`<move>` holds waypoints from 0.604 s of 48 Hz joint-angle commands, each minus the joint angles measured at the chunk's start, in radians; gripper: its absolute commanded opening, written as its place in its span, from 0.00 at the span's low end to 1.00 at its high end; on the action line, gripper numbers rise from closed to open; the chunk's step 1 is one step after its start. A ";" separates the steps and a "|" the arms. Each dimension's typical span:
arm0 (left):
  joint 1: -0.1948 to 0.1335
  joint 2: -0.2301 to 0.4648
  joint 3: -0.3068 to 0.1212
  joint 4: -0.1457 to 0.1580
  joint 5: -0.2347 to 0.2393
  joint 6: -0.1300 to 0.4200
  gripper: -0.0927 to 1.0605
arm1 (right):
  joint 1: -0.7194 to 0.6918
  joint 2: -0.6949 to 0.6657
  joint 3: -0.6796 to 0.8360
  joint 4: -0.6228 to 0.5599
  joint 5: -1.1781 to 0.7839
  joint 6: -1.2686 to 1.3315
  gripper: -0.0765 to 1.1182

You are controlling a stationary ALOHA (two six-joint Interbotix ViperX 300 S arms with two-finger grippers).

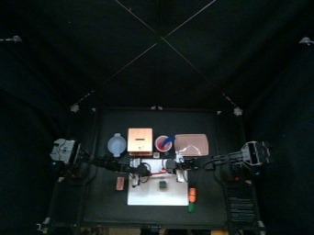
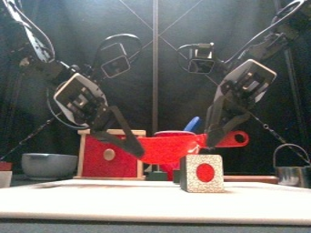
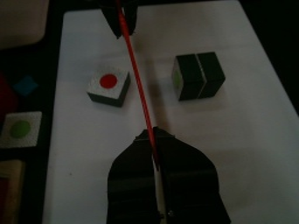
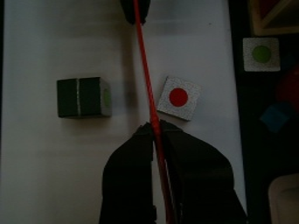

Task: Cut the sushi into 4 pieces with the knife
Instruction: Cut the sushi into 4 pieces

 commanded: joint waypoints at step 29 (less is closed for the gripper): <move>-0.103 0.025 -0.087 -0.015 -0.008 0.000 0.19 | 0.109 -0.094 0.057 0.130 -0.017 0.000 0.11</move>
